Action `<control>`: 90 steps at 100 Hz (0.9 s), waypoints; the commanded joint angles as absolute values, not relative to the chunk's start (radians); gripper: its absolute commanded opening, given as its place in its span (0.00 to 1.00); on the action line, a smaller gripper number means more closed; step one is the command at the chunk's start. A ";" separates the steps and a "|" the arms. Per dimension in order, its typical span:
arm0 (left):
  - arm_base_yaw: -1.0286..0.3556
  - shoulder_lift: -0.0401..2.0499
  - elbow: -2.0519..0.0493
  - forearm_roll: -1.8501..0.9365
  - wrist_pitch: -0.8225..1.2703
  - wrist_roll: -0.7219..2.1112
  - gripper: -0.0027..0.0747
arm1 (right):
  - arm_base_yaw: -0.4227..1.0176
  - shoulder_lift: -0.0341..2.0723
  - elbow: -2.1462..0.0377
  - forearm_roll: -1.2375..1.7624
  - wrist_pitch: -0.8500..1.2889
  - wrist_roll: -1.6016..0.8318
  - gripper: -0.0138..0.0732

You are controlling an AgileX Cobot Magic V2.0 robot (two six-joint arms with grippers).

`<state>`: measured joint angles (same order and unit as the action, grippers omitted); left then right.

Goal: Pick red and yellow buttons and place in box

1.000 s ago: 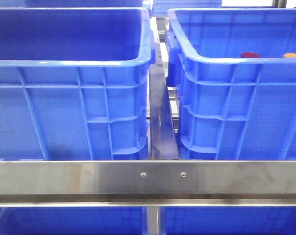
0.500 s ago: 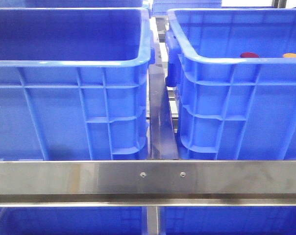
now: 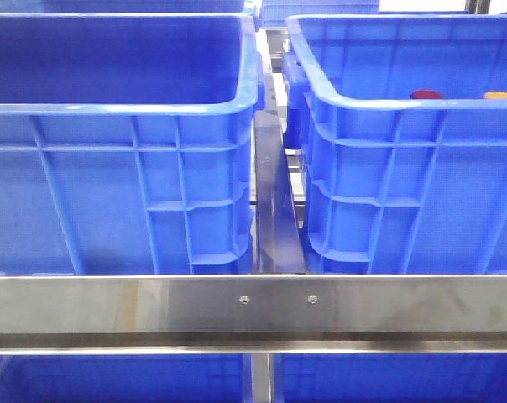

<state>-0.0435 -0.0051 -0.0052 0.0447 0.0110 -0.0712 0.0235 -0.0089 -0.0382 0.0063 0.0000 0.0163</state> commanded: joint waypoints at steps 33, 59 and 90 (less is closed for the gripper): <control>-0.042 -0.039 0.043 0.034 -0.070 -0.072 0.01 | 0.025 -0.036 0.008 0.000 -0.176 0.070 0.08; -0.042 -0.039 0.043 0.034 -0.070 -0.072 0.01 | 0.025 -0.036 0.008 0.000 -0.176 0.070 0.08; -0.042 -0.039 0.043 0.034 -0.070 -0.072 0.01 | 0.025 -0.036 0.008 0.000 -0.176 0.070 0.08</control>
